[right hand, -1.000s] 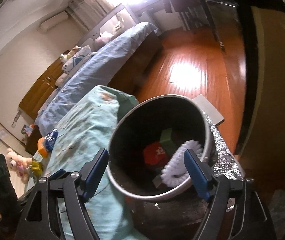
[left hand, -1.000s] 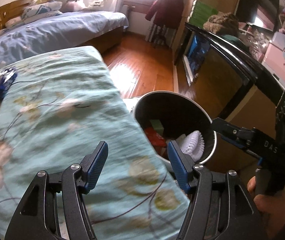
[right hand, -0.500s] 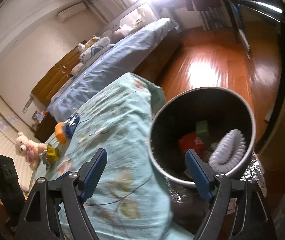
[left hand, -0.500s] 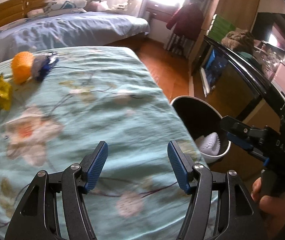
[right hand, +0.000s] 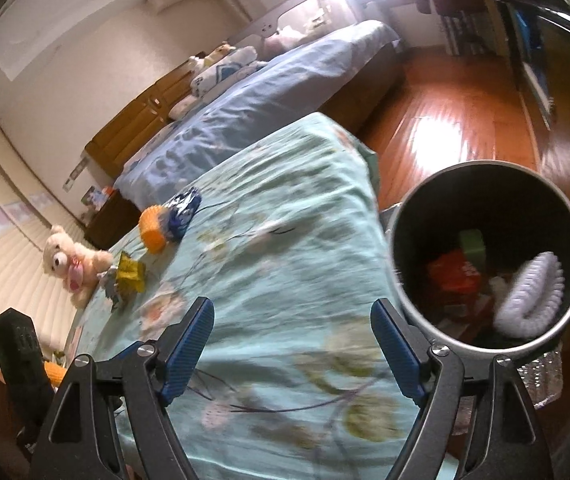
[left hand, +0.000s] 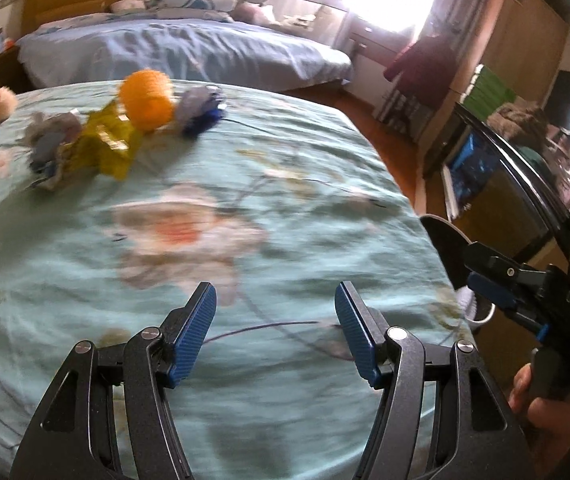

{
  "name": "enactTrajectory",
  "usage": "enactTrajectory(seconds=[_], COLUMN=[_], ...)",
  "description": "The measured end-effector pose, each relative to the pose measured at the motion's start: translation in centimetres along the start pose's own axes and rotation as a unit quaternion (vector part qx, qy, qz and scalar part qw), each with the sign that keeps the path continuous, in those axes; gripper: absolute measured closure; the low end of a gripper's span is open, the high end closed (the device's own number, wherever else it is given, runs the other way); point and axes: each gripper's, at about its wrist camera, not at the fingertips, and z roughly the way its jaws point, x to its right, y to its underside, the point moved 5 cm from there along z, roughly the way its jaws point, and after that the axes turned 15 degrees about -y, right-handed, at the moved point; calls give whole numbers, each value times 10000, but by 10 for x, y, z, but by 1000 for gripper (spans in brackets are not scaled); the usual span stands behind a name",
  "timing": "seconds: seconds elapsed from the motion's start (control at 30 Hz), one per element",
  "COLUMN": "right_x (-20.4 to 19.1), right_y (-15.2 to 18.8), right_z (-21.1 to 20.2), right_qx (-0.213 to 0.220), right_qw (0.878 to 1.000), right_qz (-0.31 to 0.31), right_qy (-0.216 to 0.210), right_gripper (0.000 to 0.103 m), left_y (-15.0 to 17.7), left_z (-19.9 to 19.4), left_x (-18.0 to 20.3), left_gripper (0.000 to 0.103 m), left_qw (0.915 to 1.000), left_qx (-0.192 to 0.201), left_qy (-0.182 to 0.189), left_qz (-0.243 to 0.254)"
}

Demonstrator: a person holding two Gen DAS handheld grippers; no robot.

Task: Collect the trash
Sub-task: 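Move both open tools back toward the remaining trash on the bed, then grasp the crumpled paper with the left tool while the right tool grasps the clear plastic bag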

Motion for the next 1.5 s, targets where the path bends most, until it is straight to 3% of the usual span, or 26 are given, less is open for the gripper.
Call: enactTrajectory(seconds=[0.37,0.93,1.5], right_x=[-31,-64,-79], right_y=[11,5,-22], right_z=[44,96,149], right_qx=[-403,-684,-795], right_qw=[9988,9956,9938], right_qz=[-188,-463,-547], right_qy=[-218,-435,-553], right_gripper=[21,21,21], left_y=[3,-8,-52], left_z=[2,9,29], left_x=[-50,-121,-169], left_gripper=[40,40,40], left_qw=[9991,9931,9879], left_qx=[-33,-62,125], left_qy=[-277,-634,-874], left_qz=[-330,-982,-1271])
